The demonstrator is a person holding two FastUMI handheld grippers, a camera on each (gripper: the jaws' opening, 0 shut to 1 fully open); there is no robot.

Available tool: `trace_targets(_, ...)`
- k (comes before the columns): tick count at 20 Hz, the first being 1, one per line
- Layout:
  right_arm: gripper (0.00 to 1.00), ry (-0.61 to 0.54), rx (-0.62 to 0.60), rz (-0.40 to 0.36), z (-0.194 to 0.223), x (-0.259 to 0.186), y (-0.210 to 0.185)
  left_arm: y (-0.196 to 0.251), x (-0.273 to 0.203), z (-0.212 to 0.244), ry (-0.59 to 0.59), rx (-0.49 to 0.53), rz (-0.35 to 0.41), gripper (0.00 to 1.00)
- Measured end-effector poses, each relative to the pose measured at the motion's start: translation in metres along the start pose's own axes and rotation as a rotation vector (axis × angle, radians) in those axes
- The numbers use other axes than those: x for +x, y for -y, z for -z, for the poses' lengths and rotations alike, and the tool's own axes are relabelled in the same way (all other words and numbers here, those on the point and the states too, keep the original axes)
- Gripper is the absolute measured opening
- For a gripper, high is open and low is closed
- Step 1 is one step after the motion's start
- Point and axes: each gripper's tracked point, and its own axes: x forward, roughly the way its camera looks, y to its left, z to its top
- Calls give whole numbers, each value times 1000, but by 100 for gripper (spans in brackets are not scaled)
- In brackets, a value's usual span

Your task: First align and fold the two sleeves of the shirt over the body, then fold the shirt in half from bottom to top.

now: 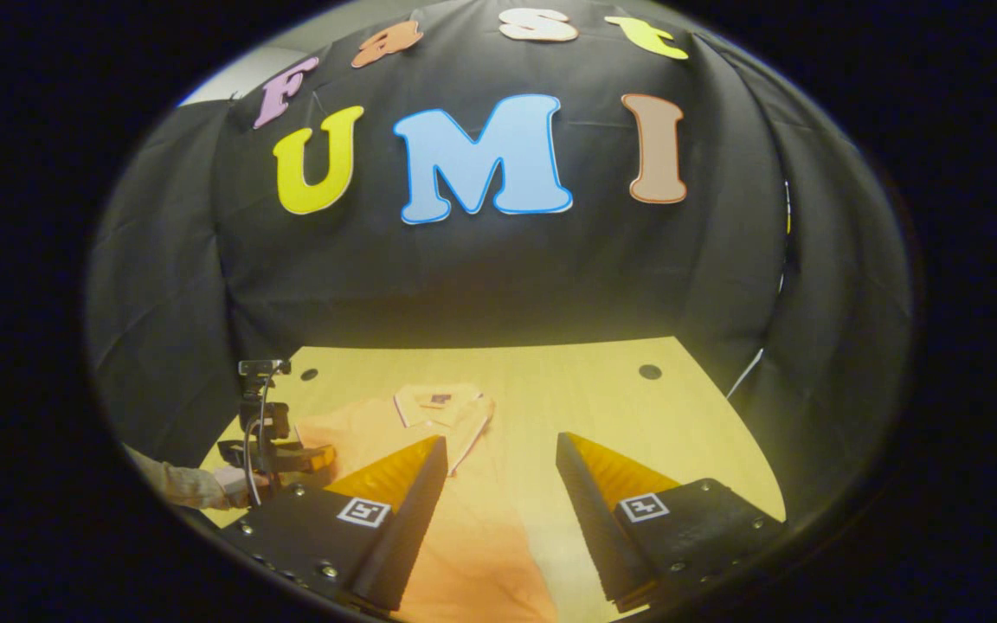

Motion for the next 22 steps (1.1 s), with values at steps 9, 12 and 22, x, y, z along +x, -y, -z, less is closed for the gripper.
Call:
trace_targets(9, 81, -9, 15, -2, 3, 2, -1, 1, 0, 0, 17, -26, 11, 58)
trace_targets(12, 81, -13, 26, 2, 6, 0, 3, 1, 2, -1, 31, -67, -5, 20)
trace_targets(22, 81, -16, 43, 26, 12, -8, 14, 26, -10, -27, 58, 84, -52, 7)
